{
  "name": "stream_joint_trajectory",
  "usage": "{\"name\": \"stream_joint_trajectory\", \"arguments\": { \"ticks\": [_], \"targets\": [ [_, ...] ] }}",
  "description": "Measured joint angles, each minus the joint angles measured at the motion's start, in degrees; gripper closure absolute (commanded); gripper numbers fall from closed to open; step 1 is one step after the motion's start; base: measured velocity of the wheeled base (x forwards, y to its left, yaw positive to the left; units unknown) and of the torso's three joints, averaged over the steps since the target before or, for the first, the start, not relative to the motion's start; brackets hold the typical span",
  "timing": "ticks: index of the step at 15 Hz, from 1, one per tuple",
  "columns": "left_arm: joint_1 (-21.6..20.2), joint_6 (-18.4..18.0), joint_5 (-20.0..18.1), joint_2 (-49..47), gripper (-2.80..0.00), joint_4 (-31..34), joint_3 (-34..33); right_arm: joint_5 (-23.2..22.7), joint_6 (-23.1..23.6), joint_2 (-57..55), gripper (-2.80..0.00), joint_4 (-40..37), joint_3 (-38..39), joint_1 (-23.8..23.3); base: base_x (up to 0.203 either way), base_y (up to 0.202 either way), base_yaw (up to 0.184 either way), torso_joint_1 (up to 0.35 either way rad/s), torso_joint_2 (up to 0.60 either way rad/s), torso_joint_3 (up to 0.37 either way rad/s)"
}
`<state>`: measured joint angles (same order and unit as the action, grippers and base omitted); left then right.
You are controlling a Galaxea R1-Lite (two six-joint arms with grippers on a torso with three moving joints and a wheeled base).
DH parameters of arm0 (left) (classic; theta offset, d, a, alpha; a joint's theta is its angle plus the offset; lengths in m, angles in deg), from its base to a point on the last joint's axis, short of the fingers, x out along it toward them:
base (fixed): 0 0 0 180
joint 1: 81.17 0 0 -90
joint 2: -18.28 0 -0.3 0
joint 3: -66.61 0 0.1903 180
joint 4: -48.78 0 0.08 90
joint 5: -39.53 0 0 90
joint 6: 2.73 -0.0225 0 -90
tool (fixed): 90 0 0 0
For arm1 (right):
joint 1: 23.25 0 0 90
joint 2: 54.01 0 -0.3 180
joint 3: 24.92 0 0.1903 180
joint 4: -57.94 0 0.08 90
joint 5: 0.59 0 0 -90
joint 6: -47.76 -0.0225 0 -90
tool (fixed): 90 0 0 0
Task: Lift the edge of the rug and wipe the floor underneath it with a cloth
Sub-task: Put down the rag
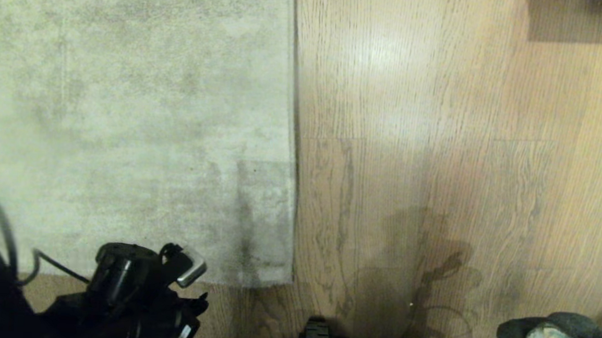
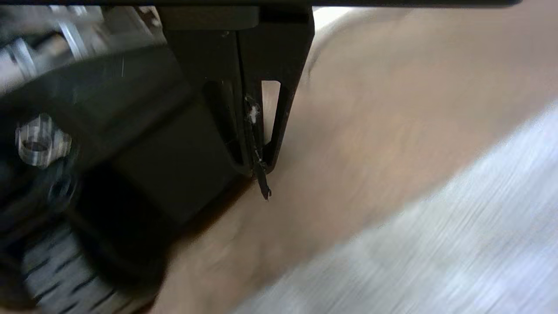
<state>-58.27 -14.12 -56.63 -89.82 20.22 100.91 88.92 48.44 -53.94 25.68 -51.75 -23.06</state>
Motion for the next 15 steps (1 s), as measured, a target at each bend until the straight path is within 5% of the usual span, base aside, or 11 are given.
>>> {"name": "stream_joint_trajectory", "arguments": {
  "ticks": [3,5,10,15],
  "targets": [
    [6.61,0.29,4.06,-9.43,0.0,-8.67,2.99,-0.01,-0.02,0.0,0.0,0.0,0.0,0.0,0.0,0.0,0.0,0.0,0.0,0.0],
    [8.2,-3.52,6.09,-13.19,0.0,-9.03,5.12,0.02,0.0,0.0,0.0,0.0,0.0,-0.02,0.0,0.0,0.0,0.0,0.0,0.0],
    [8.43,-13.01,11.2,-17.74,0.0,-9.37,8.44,0.0,0.0,0.0,0.0,0.0,-0.01,-0.02,0.0,0.0,0.0,0.0,0.0,0.0],
    [6.86,-21.49,11.48,-19.52,0.0,-9.8,14.72,0.02,-0.02,0.0,0.0,0.02,-0.01,0.0,0.0,0.0,0.0,0.0,0.0,0.0]
  ]
}}
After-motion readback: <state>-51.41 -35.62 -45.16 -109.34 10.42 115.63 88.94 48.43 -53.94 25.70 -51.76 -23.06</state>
